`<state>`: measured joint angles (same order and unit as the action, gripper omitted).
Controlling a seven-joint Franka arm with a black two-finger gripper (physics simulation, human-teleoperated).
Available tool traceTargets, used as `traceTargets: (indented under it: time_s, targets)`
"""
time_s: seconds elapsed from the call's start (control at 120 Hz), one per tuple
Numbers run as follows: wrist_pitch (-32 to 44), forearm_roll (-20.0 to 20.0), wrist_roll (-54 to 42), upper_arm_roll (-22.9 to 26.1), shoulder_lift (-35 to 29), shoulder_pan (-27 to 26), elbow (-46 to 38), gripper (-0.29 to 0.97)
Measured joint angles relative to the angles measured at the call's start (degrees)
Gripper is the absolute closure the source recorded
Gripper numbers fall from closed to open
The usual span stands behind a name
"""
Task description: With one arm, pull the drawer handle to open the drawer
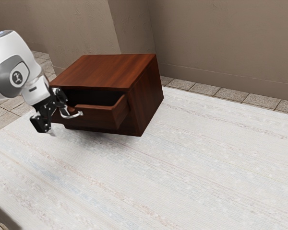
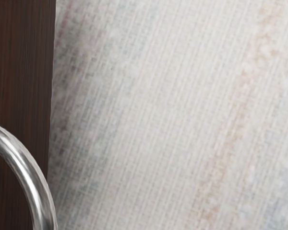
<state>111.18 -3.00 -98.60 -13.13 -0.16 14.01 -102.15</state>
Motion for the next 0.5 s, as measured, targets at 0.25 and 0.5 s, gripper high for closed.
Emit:
traceTargets:
  time_s: [0.25,0.5]
  targets:
    - [-0.04,0.14,-0.71,-0.88,-2.62,-0.63,-2.67,0.12]
    - [-0.28,0.18,-1.3,-1.04,-4.42,-0.56,-4.51,0.17]
